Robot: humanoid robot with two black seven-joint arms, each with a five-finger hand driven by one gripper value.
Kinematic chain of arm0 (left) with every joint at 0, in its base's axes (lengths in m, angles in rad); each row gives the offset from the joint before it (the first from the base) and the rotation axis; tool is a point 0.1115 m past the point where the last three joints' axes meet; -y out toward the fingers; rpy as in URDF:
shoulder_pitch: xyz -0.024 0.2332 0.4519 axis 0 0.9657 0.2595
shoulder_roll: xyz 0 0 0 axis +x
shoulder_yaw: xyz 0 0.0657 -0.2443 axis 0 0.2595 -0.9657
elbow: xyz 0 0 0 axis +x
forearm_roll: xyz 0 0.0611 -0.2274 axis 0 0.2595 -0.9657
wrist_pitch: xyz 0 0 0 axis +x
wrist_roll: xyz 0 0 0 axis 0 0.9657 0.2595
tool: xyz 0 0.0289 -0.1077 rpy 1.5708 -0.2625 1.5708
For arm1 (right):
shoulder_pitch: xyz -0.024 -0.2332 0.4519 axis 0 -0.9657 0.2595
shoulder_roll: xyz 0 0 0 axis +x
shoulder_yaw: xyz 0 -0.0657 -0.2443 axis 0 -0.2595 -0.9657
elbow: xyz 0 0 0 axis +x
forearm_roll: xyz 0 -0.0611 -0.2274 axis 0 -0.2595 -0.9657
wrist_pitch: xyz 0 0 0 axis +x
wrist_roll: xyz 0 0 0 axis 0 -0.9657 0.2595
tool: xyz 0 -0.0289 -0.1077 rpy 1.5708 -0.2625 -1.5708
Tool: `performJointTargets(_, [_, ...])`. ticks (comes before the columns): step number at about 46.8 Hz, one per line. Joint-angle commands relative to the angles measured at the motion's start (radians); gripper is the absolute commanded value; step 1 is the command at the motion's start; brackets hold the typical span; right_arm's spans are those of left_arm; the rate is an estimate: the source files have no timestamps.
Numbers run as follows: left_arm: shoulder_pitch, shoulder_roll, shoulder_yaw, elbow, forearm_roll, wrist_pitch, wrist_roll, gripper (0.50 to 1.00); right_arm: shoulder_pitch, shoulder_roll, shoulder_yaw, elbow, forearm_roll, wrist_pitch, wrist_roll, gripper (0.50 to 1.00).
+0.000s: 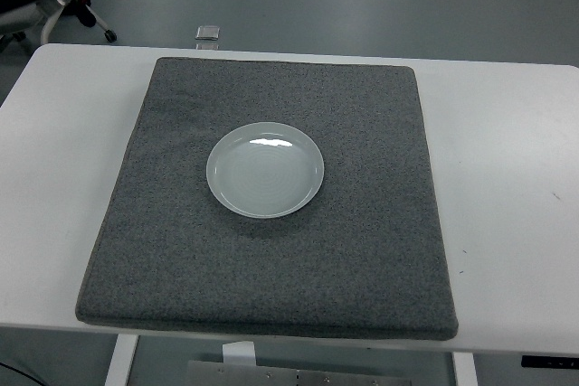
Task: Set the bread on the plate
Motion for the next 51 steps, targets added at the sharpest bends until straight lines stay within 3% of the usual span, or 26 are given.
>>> performJointTargets(1, [0.009,-0.003,0.027,-0.044,0.018,0.034,-0.002,0.500,0.000,0.000,0.000,0.000,0.000,0.000,0.000,0.930])
performJointTargets(7, [0.090,-0.023,0.052,-0.067,0.112,0.080,-0.011,0.500,0.000,0.000,0.000,0.000,0.000,0.000,0.000,0.930])
performJointTargets(14, [0.243,-0.055,0.041,-0.067,0.282,0.115,-0.037,0.500,0.000,0.000,0.000,0.000,0.000,0.000,0.000,0.930])
performJointTargets(20, [0.340,-0.086,0.042,-0.063,0.325,0.162,-0.054,0.500,0.000,0.000,0.000,0.000,0.000,0.000,0.000,0.930])
performJointTargets(30, [0.447,-0.089,0.044,-0.064,0.343,0.174,-0.057,0.500,0.000,0.000,0.002,0.000,0.000,0.000,0.000,0.930])
performJointTargets(39, [0.556,-0.089,0.047,-0.049,0.422,0.224,-0.071,0.500,0.000,0.000,0.000,0.000,0.000,0.000,0.000,0.930])
performJointTargets(51, [0.602,-0.093,0.042,0.031,0.422,0.251,-0.099,0.500,0.000,0.000,0.000,0.000,0.000,0.000,0.000,0.930])
